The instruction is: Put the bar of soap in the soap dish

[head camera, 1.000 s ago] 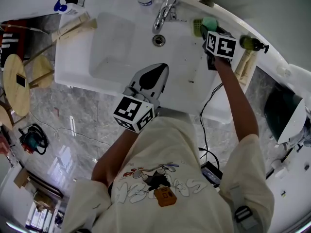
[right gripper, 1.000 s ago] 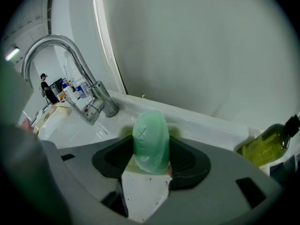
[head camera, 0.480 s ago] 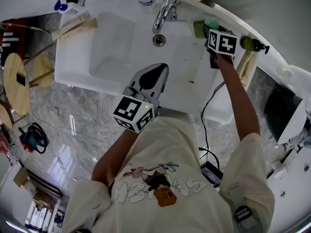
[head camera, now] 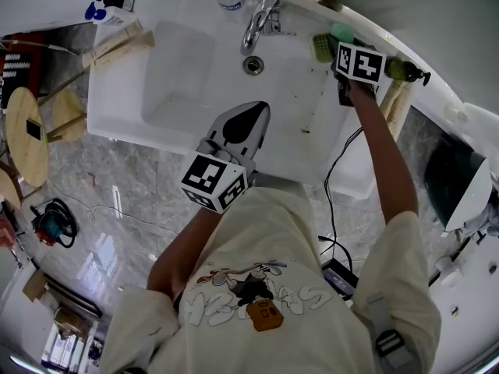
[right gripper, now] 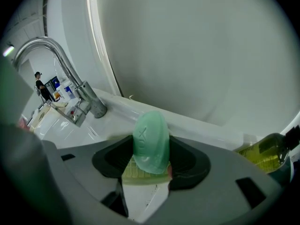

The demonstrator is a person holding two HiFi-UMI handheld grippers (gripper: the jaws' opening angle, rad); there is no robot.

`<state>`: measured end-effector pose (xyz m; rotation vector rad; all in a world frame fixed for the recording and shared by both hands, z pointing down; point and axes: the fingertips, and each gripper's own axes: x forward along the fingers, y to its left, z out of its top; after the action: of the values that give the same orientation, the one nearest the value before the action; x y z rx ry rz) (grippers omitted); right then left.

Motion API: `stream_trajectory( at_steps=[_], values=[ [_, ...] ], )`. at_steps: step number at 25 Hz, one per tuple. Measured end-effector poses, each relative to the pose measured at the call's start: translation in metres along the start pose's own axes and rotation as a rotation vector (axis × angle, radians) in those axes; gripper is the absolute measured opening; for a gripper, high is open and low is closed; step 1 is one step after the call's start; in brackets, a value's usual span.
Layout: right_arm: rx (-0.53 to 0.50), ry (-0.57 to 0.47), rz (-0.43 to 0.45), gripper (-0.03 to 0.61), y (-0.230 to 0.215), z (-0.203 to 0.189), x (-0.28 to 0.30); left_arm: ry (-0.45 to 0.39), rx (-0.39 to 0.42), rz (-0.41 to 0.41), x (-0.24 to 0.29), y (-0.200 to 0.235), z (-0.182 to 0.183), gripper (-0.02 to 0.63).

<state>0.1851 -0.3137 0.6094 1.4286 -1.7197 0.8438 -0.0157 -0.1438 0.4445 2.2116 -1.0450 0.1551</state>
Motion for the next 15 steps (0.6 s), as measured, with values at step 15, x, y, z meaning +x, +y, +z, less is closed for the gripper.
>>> stream_trajectory(
  at_steps=[15],
  values=[
    [-0.113,0.072,0.052,0.239,0.01,-0.009,-0.013,-0.019,-0.002,0.001,-0.009,-0.004,0.001,0.008]
  ],
)
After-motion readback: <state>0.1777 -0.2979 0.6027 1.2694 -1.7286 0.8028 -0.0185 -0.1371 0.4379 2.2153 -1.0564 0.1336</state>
